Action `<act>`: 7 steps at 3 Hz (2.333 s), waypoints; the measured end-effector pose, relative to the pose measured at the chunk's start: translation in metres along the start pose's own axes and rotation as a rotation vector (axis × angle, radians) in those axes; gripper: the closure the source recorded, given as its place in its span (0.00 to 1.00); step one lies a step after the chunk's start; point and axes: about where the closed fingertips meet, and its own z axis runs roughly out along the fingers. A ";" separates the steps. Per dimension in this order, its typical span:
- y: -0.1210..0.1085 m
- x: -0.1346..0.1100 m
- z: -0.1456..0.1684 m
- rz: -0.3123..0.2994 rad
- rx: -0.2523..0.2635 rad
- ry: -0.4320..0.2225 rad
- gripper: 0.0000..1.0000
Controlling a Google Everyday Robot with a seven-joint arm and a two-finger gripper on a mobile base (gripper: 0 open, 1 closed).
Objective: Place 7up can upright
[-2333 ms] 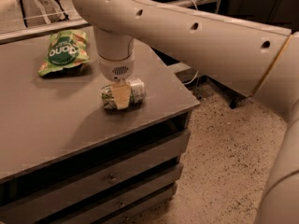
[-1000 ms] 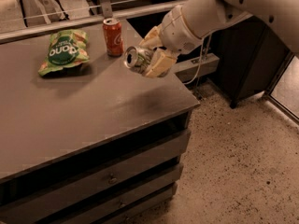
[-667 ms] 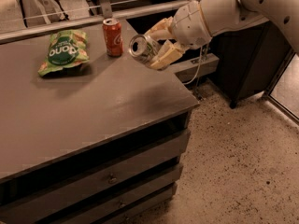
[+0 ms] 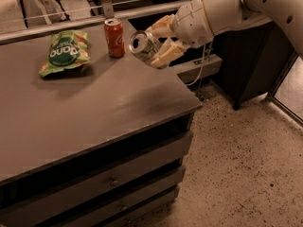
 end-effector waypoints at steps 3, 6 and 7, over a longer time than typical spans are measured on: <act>0.020 -0.028 0.062 0.141 -0.176 -0.397 1.00; 0.052 -0.008 0.067 0.372 -0.225 -0.569 1.00; 0.055 -0.003 0.072 0.403 -0.246 -0.600 1.00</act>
Offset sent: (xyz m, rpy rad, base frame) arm -0.0198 0.0852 -0.0193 0.4200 0.3060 0.3533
